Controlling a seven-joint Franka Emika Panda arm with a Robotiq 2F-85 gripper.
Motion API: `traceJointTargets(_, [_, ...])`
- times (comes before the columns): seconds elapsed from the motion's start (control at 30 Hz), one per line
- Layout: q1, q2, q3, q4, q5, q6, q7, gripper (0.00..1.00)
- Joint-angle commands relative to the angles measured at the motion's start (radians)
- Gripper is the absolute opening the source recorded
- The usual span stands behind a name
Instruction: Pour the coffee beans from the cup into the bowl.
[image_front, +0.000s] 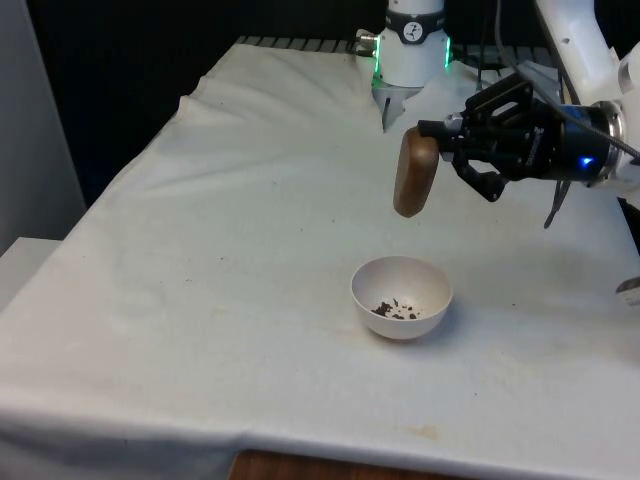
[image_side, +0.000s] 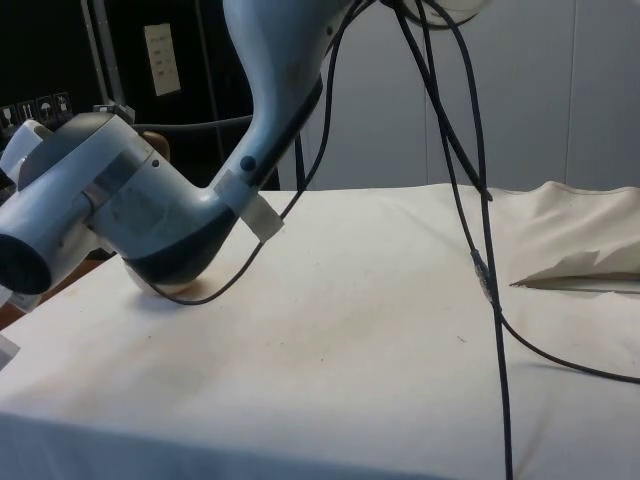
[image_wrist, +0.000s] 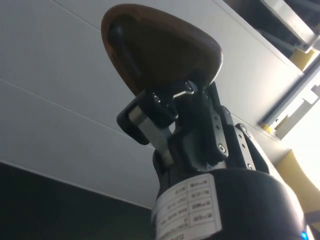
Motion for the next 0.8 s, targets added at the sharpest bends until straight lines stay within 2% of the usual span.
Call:
traceJointTargets(0.0, [0.000,0.000,0.000,0.000,0.000,0.000,0.000,0.00])
traceJointTargets(0.33, [0.000,-0.001,0.001,0.001,0.001,0.000,0.002,0.00])
traceJointTargets(0.57, [-0.009,-0.015,0.016,0.003,0.009,0.004,0.009,0.00])
traceJointTargets(0.6, [-0.004,-0.011,0.009,0.004,0.001,0.000,0.007,0.00])
traceJointTargets(0.63, [-0.011,-0.017,0.020,0.003,0.010,0.005,0.010,0.00])
traceJointTargets(0.77, [-0.021,-0.027,0.038,0.003,0.011,0.004,0.016,0.00])
